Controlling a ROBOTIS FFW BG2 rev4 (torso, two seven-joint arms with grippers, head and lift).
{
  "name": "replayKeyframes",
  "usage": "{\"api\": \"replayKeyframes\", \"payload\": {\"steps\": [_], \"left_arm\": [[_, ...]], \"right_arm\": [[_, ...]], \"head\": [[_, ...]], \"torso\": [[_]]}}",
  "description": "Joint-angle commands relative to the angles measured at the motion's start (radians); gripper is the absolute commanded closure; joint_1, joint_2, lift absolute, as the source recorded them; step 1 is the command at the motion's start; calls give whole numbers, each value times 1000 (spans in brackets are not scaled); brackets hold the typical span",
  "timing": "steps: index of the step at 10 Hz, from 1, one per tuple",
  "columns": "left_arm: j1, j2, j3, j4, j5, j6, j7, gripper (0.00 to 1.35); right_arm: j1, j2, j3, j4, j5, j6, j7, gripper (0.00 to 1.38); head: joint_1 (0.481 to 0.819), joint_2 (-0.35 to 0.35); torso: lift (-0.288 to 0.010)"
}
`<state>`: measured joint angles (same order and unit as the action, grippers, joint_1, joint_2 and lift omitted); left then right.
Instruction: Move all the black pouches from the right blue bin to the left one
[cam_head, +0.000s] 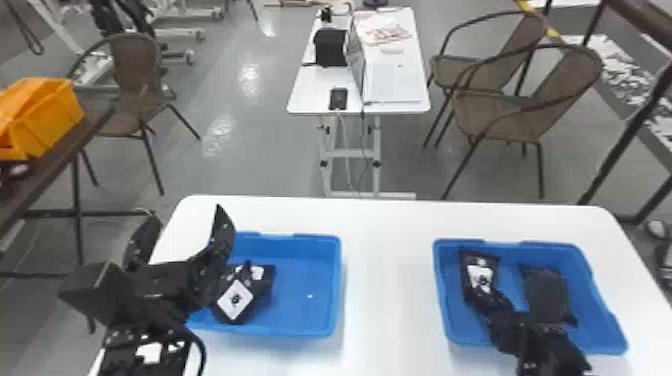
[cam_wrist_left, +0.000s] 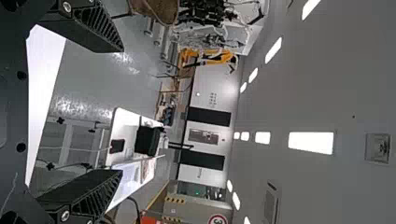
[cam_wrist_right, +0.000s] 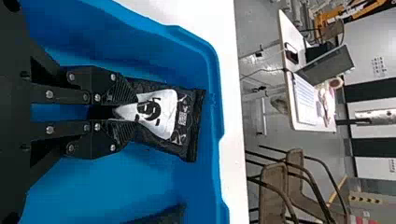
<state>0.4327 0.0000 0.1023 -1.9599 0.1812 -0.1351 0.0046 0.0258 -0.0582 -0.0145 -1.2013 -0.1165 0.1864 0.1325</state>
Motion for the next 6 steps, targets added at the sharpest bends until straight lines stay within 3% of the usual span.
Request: {"api": "replayKeyframes", "payload": {"steps": [1, 6], "left_arm": [[0, -3, 5, 0, 4, -6, 0, 99], [-22, -3, -6, -2, 21, 31, 0, 99]], "right_arm": [[33, -8, -4, -35, -12, -1, -5, 1067], [161, -31, -16, -282, -42, 47, 32, 1067]], "head": [[695, 69], [695, 62]], "torso": [[10], [10]]}}
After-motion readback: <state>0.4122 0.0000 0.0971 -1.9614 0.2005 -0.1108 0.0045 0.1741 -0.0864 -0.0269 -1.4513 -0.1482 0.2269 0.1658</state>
